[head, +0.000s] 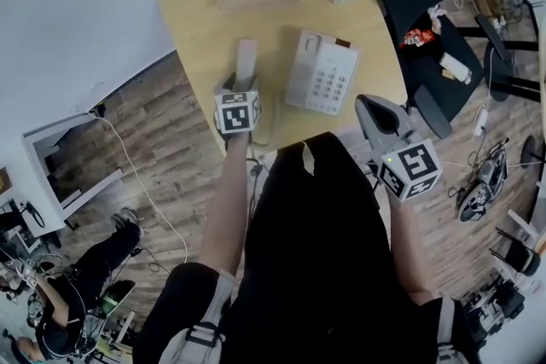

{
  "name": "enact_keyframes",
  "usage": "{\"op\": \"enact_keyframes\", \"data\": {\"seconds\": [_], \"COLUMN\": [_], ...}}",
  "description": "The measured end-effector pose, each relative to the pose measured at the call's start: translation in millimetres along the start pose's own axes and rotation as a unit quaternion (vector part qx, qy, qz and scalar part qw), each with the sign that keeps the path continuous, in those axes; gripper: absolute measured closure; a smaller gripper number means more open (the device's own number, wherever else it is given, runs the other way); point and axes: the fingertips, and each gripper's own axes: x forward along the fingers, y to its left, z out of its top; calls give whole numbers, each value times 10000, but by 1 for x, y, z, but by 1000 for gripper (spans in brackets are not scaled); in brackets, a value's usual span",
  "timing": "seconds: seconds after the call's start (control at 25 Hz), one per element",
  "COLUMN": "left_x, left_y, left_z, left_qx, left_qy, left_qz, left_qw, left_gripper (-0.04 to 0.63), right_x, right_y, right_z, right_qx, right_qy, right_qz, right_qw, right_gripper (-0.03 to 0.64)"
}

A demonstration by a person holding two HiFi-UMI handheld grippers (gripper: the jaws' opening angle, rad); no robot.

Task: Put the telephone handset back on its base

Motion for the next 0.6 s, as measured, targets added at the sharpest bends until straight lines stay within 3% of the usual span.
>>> {"op": "enact_keyframes", "data": {"seconds": [0.6], "left_x": [0], "left_y": [0], "left_z": [-1], "left_qx": [176], "left_qy": [19], "left_qz": [181], "left_qw": [9997], "left_gripper": [369], "right_x": [-22], "right_y": [18], "right_z": [-20], "right_qx": [224], "right_qy": [-64], "right_qz": [-287], "right_qw": [9993], "right_gripper": [614]}}
